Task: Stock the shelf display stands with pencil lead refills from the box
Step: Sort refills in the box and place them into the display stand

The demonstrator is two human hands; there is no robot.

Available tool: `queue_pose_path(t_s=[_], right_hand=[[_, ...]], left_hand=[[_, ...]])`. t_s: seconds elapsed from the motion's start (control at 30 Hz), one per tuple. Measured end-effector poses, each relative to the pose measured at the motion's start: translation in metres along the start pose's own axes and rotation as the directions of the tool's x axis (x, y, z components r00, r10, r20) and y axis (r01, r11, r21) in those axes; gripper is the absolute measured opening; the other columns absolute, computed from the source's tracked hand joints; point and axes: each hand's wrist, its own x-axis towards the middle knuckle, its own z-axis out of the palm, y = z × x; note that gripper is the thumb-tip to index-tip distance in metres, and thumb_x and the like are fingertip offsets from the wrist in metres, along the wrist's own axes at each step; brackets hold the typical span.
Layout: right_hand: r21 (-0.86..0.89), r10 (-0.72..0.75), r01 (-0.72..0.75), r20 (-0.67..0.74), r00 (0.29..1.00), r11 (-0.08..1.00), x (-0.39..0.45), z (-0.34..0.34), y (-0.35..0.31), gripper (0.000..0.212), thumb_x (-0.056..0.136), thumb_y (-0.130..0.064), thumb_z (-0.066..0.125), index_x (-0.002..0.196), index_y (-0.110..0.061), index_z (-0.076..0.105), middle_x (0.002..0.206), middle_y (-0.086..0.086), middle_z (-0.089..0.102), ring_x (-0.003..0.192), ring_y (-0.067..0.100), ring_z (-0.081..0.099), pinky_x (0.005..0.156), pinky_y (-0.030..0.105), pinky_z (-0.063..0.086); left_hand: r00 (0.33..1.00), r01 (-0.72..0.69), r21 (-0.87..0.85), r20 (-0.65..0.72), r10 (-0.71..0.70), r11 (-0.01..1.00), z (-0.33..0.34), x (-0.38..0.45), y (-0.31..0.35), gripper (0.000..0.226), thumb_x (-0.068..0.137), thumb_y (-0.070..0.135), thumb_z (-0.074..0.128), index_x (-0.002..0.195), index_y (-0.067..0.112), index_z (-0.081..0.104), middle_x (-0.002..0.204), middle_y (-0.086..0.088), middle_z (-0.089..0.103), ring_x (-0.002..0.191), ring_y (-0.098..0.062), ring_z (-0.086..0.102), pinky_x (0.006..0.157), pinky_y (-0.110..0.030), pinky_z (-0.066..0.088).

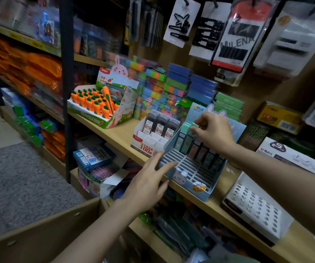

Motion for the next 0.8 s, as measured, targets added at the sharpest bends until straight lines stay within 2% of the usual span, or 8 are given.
queue_pose_path(t_s=[0.17, 0.3, 0.47, 0.7, 0.8], right_hand=[[-0.05, 0.018, -0.018, -0.007, 1.0, 0.999, -0.004, 0.002, -0.003, 0.019, 0.085, -0.035, 0.075, 0.091, -0.019, 0.066, 0.084, -0.004, 0.066, 0.078, 0.016, 0.063, 0.071, 0.04, 0.056], [-0.183, 0.007, -0.01, -0.019, 1.0, 0.983, -0.009, 0.006, -0.003, 0.021, 0.085, -0.037, 0.073, 0.095, -0.019, 0.069, 0.094, 0.0, 0.069, 0.089, 0.02, 0.063, 0.071, 0.034, 0.05], [-0.345, -0.067, 0.064, 0.005, 0.998, 0.936, -0.018, 0.013, -0.003, 0.026, 0.089, -0.03, 0.067, 0.108, -0.014, 0.073, 0.113, 0.006, 0.059, 0.107, 0.027, 0.052, 0.085, 0.041, 0.044], [-0.441, -0.012, 0.05, 0.089, 0.996, 0.896, -0.027, 0.01, -0.008, 0.041, 0.092, -0.04, 0.057, 0.125, -0.017, 0.062, 0.123, 0.005, 0.053, 0.118, 0.027, 0.044, 0.094, 0.046, 0.036], [-0.37, 0.003, 0.037, 0.107, 0.994, 0.928, -0.036, 0.003, -0.014, 0.051, 0.092, -0.035, 0.056, 0.139, -0.015, 0.049, 0.132, 0.007, 0.048, 0.124, 0.028, 0.041, 0.099, 0.047, 0.035]], left_hand=[[0.999, -0.008, 0.057, 0.034, 0.006, 0.998, 0.0, -0.001, -0.001, 0.06, 0.096, 0.02, 0.052, 0.144, 0.044, 0.028, 0.162, 0.006, -0.002, 0.149, -0.013, 0.003, 0.11, -0.034, 0.038], [0.999, 0.0, 0.06, 0.045, -0.002, 0.998, -0.002, -0.002, 0.002, 0.063, 0.095, 0.018, 0.053, 0.146, 0.044, 0.026, 0.162, 0.007, -0.003, 0.149, -0.013, 0.002, 0.111, -0.034, 0.038], [0.998, -0.001, 0.059, 0.064, -0.003, 0.998, -0.003, -0.004, 0.001, 0.069, 0.095, 0.017, 0.054, 0.147, 0.047, 0.02, 0.162, 0.009, -0.008, 0.149, -0.013, 0.001, 0.11, -0.034, 0.039], [0.997, 0.0, 0.063, 0.082, -0.005, 0.998, -0.002, -0.004, 0.0, 0.073, 0.095, 0.018, 0.054, 0.148, 0.049, 0.013, 0.161, 0.011, -0.013, 0.149, -0.013, -0.003, 0.114, -0.035, 0.032], [0.995, 0.007, 0.026, 0.103, -0.01, 1.0, -0.004, -0.009, 0.001, 0.075, 0.095, 0.019, 0.054, 0.147, 0.052, 0.01, 0.16, 0.015, -0.014, 0.149, -0.01, -0.004, 0.114, -0.035, 0.029]])
